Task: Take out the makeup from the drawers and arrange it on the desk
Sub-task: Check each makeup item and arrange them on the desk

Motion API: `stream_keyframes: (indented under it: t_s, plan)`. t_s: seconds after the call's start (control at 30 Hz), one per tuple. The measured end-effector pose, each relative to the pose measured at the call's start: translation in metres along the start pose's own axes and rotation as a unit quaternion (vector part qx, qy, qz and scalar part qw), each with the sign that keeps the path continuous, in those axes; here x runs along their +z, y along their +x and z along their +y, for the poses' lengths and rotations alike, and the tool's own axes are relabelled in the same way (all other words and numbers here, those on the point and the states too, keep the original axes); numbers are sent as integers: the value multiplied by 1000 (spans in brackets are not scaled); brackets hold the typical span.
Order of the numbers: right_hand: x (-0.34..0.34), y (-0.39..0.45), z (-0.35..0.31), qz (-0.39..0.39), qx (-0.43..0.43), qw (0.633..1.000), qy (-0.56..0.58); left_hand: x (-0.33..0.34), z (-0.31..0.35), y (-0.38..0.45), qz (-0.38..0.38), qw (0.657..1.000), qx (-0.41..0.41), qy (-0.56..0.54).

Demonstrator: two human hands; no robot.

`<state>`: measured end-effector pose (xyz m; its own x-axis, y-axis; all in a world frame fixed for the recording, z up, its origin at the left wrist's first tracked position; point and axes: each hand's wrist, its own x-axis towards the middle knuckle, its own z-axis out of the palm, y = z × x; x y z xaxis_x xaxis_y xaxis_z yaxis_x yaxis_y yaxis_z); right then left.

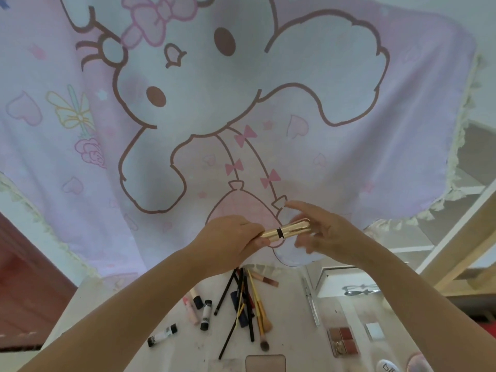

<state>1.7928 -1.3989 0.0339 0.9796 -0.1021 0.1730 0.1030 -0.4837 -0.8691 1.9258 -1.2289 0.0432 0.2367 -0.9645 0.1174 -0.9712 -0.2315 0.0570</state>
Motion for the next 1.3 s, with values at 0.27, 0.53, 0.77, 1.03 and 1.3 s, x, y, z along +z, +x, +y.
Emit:
stream_keyframes:
  t_s: [0.27,0.53,0.77,1.03,1.3]
  plan:
    - [-3,3,0,18,-29,999,-16,3,0,9,-2,1000,7,-19]
    - [-4,2,1,32,10,998,-51,8,2,11,0,999,21,-27]
    - [-2,-3,5,42,31,996,78,13,-3,12,-2,998,-12,-65]
    - [-1,0,6,65,63,995,-34,20,-2,9,63,997,20,-48]
    - [-5,-4,17,56,65,996,39,20,5,10,127,989,75,-14]
